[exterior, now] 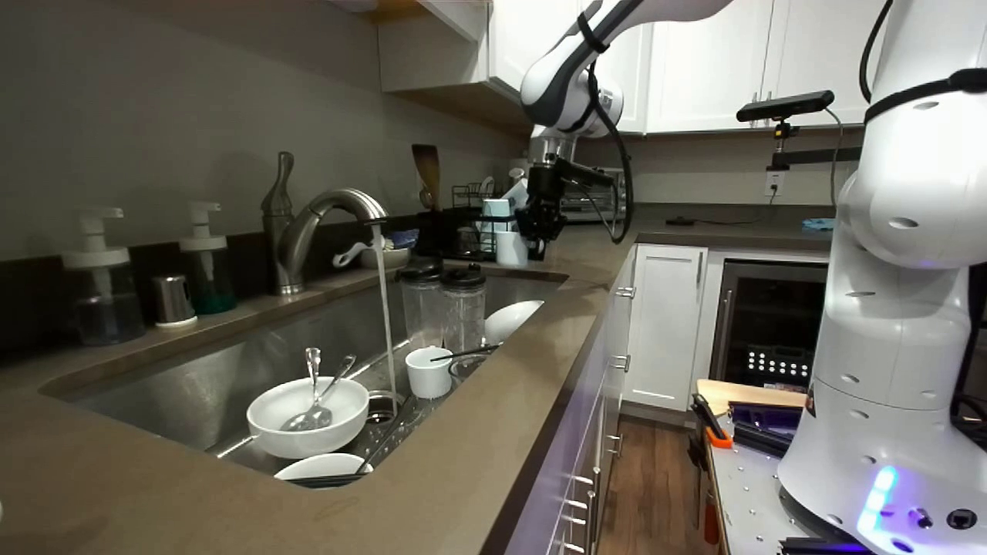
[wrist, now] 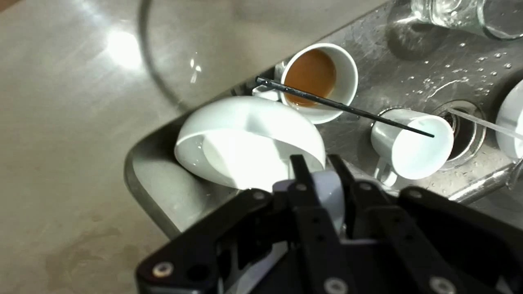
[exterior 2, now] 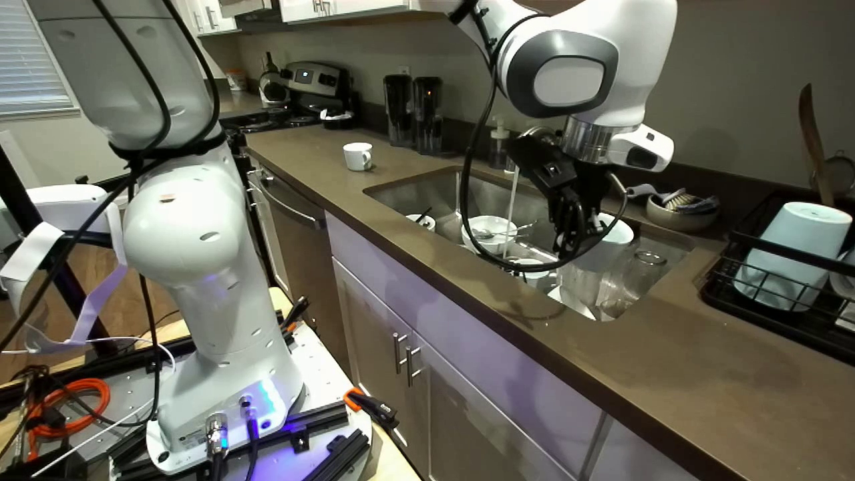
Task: Pick up the white mug on the left side of the counter, put it under the running faucet then place it down on the right side of the counter
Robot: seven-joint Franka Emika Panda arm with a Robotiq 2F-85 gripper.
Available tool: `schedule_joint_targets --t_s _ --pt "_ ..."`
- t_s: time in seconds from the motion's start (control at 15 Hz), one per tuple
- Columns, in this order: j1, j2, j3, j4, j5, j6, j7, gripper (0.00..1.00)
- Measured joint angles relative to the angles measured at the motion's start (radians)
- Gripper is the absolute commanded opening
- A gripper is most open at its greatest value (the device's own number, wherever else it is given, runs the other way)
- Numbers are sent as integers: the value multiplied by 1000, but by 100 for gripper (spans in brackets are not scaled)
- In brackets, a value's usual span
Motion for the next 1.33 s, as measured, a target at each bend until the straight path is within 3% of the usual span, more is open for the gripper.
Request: schedule_joint_targets --t_s 0.2,0.27,1.33 --pt "-19 0 -12 -19 1 11 0 4" --pt "-23 0 -15 -23 1 14 0 15" --pt "-32 0 -20 -28 1 16 0 15"
